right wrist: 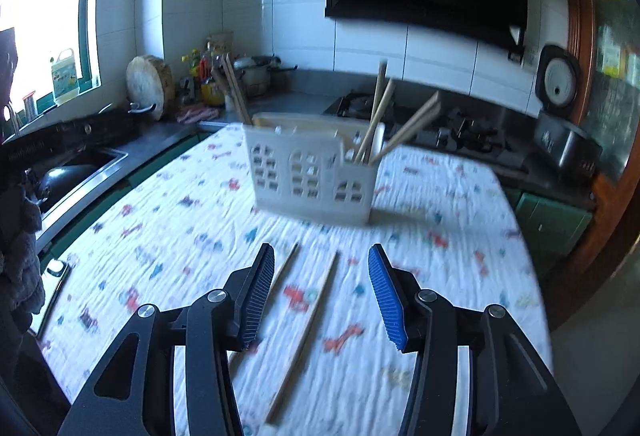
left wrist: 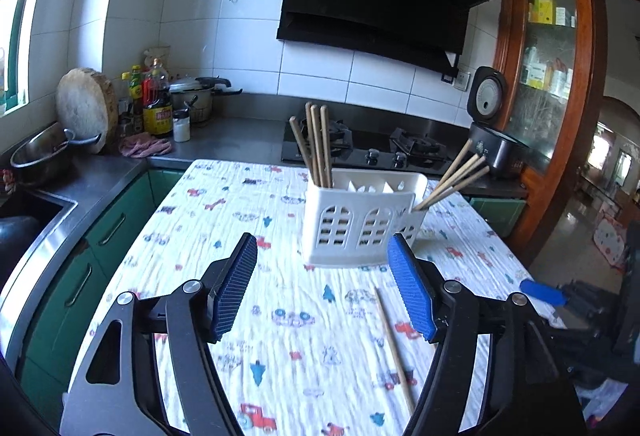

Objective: Organize utensils
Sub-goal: 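Move both open tools back down to the last loose chopsticks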

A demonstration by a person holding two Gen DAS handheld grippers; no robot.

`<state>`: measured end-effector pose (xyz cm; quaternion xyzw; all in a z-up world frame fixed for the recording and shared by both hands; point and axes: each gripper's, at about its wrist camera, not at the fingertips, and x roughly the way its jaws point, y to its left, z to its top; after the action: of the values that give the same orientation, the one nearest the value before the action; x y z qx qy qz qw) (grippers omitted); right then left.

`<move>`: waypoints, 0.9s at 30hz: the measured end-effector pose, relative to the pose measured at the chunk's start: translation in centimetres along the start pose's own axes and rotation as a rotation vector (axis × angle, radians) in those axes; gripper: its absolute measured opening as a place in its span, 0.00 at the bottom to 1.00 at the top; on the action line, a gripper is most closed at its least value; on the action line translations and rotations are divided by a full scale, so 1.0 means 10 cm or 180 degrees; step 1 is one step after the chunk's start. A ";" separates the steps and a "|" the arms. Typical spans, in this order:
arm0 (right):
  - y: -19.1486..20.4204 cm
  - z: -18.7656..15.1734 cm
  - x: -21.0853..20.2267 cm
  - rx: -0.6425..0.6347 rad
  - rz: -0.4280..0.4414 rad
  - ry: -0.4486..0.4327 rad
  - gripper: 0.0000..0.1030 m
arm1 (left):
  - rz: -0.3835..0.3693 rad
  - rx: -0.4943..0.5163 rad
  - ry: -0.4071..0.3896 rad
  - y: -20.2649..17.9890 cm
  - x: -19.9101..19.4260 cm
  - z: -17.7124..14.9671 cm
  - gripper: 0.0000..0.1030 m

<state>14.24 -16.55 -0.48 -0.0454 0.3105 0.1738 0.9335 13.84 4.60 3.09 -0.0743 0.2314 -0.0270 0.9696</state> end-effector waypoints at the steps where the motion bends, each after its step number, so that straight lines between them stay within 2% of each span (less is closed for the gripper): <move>1: 0.01 -0.09 0.04 0.0028 0.0022 0.0062 0.45 | 0.0014 -0.0017 0.0013 0.01 -0.01 -0.05 0.66; 12: 0.20 -0.69 0.44 0.0263 0.0098 0.0561 0.27 | 0.0131 -0.0217 0.0255 0.22 -0.01 -0.56 0.66; 17: 0.20 -0.77 0.58 0.0379 0.0104 0.0670 0.20 | 0.0156 -0.0246 0.0332 0.27 0.00 -0.68 0.66; 27: 0.17 -0.82 0.74 0.0531 0.0008 0.0782 0.16 | 0.0150 -0.0306 0.0458 0.32 0.09 -0.84 0.66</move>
<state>14.55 -14.37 -11.48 0.0118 0.4358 0.1417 0.8887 10.92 6.54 -5.21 -0.1131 0.3032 0.0017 0.9462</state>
